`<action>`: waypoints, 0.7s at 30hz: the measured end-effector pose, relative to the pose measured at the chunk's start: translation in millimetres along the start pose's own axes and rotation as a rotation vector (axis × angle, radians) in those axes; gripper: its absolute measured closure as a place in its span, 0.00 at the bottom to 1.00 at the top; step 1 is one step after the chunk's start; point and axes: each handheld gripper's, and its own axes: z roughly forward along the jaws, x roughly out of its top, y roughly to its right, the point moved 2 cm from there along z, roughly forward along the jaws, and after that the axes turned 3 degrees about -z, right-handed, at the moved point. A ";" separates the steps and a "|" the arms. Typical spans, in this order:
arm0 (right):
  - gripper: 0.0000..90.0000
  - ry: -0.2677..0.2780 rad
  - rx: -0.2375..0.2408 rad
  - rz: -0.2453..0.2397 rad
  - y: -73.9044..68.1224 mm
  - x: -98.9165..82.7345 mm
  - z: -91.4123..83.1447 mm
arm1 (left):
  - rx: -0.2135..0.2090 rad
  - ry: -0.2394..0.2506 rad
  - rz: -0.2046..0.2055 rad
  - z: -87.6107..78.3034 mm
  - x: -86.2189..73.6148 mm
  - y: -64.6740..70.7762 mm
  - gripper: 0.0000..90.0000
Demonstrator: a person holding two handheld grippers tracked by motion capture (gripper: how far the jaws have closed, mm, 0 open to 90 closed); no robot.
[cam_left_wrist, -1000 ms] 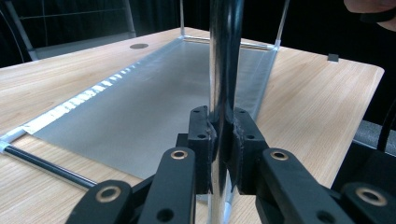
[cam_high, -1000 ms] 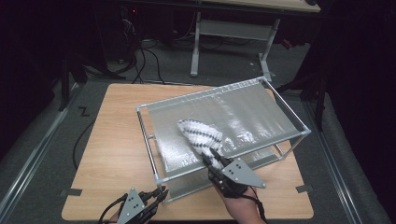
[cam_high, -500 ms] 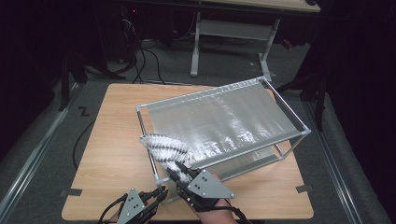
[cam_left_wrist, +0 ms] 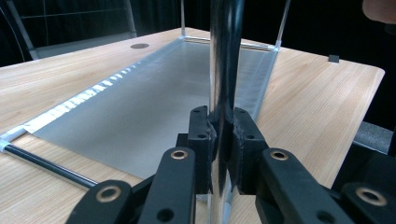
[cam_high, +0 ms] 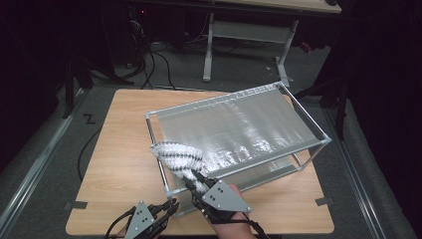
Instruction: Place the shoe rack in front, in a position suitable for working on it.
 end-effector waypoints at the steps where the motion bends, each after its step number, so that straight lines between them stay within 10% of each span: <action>1: 0.80 -0.002 -0.010 -0.003 3.2 -0.9 -1.0 | 0.000 0.000 0.000 0.0 0.0 0.0 0.89; 21: 0.80 -0.075 -0.351 0.057 133.6 -36.7 -45.5 | 0.000 -0.003 0.003 0.7 0.4 1.0 0.89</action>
